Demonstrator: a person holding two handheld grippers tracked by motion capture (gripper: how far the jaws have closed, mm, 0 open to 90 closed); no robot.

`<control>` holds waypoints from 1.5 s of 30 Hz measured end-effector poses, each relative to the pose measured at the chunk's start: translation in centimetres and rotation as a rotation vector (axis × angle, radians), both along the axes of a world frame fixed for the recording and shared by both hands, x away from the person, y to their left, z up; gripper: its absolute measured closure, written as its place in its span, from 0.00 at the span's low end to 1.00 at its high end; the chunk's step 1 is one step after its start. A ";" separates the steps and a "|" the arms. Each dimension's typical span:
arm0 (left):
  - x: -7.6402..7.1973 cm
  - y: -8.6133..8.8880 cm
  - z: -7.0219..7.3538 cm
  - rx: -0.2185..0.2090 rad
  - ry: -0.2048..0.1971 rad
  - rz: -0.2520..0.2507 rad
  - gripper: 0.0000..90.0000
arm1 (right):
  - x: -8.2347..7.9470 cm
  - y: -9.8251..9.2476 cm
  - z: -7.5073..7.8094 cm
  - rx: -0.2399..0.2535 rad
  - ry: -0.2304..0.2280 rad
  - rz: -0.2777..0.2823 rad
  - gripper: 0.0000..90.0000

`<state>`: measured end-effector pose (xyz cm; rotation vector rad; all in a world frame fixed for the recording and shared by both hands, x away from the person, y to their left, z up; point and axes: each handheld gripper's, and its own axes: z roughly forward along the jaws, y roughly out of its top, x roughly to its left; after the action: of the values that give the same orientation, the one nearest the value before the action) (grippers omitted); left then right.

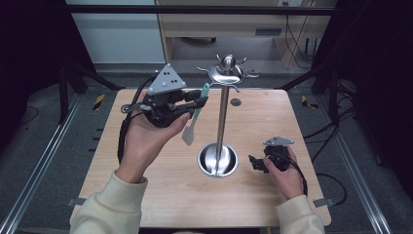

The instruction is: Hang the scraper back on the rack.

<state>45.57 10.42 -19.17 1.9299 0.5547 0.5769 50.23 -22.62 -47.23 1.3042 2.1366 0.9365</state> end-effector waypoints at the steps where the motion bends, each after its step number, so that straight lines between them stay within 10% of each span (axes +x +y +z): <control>1: 0.1 0.0 0.0 0.000 0.000 -0.001 0.82 | 0.0 0.0 0.0 0.001 -0.001 0.000 0.12; 45: 0.6 -0.4 -0.8 -0.034 -0.013 -0.011 0.82 | 0.1 -0.3 0.0 0.024 -0.009 -0.007 0.12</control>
<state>46.16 9.99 -19.95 1.8953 0.5418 0.5688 50.29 -22.96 -47.18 1.3161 2.1189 0.9663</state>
